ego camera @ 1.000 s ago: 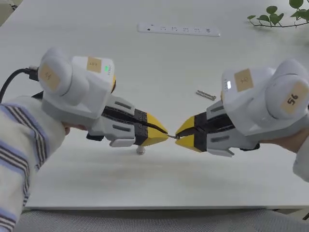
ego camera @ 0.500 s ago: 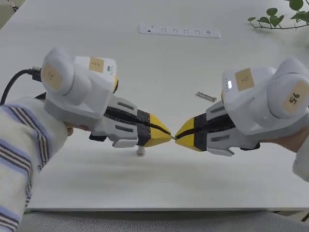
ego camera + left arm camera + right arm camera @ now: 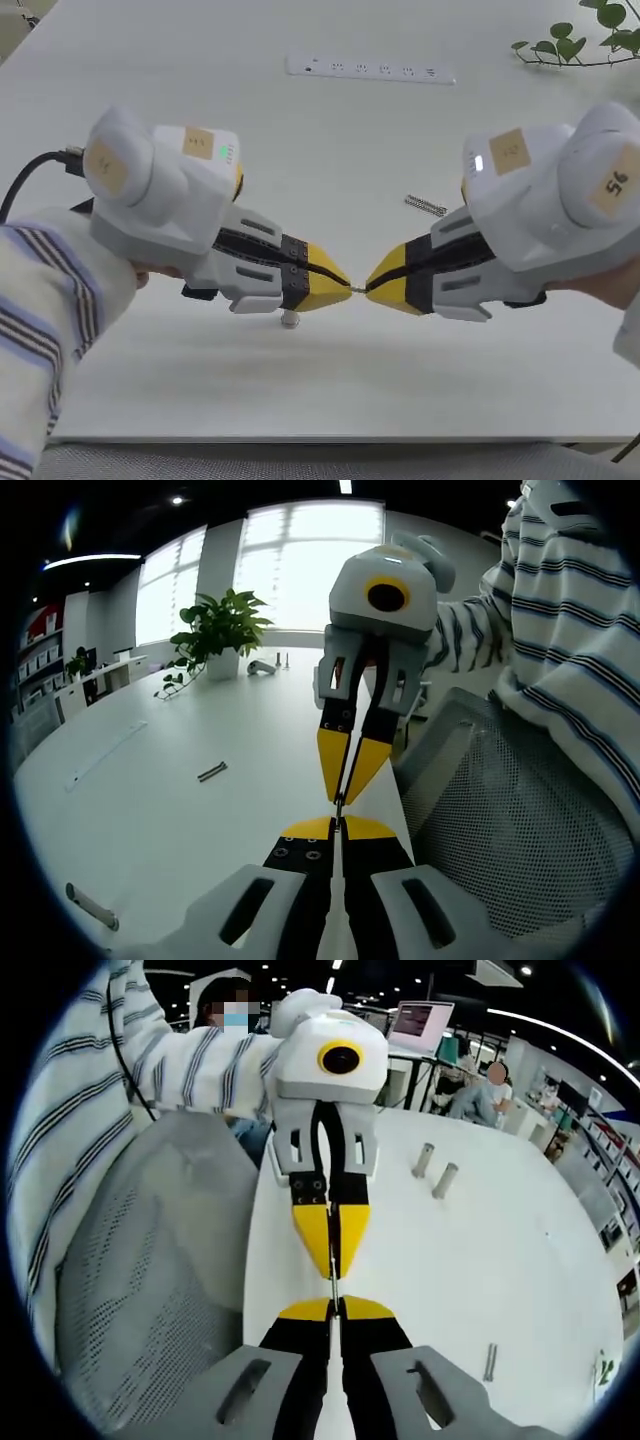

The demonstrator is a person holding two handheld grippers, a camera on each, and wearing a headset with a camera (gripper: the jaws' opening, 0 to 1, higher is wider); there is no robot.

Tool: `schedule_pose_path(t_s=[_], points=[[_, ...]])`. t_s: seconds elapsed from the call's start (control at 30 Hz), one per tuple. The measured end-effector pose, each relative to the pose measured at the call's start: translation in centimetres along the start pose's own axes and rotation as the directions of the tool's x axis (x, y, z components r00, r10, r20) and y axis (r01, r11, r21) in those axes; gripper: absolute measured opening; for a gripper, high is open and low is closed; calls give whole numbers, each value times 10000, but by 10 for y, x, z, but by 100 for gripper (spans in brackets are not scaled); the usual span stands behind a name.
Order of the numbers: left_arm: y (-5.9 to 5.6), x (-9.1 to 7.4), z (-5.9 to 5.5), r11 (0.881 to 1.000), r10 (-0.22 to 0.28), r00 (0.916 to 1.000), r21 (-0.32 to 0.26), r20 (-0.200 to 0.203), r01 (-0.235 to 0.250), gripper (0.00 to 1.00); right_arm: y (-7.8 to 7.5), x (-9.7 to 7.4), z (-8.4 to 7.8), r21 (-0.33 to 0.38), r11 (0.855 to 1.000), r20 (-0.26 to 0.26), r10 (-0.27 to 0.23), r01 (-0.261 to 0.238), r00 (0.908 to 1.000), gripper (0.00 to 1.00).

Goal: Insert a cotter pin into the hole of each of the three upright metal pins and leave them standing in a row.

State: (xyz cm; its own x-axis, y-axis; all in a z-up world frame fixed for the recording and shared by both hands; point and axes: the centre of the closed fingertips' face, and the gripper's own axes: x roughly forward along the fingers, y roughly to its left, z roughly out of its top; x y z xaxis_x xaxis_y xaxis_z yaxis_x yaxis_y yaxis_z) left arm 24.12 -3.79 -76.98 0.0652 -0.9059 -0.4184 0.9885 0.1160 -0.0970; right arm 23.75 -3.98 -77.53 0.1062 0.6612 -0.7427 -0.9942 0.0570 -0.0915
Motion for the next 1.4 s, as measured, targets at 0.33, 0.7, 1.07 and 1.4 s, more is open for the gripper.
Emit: schedule_pose_path(t_s=[0.33, 0.7, 1.07, 1.4], points=[[0, 4, -2, 9998, 28, 9999, -183, -98, -29, 0, 2, 0, -2, -17, 10000, -379, 7, -8, 9993, 3], [-4, 5, -5, 9969, -35, 10000, -784, -89, 28, 15, 2, 1, -3, 104, 9998, -435, -146, 151, 9989, 3], [12, -9, -16, 9957, 827, 9960, -392, -337, -840, 39, 3, 7, -4, 385, 9987, -585, -308, 331, 9978, 3], [21, -25, -43, 9877, 1387, 9858, -588, -942, -1446, 38, 2, 17, -9, 743, 9959, -718, -468, 522, 9963, 3]])
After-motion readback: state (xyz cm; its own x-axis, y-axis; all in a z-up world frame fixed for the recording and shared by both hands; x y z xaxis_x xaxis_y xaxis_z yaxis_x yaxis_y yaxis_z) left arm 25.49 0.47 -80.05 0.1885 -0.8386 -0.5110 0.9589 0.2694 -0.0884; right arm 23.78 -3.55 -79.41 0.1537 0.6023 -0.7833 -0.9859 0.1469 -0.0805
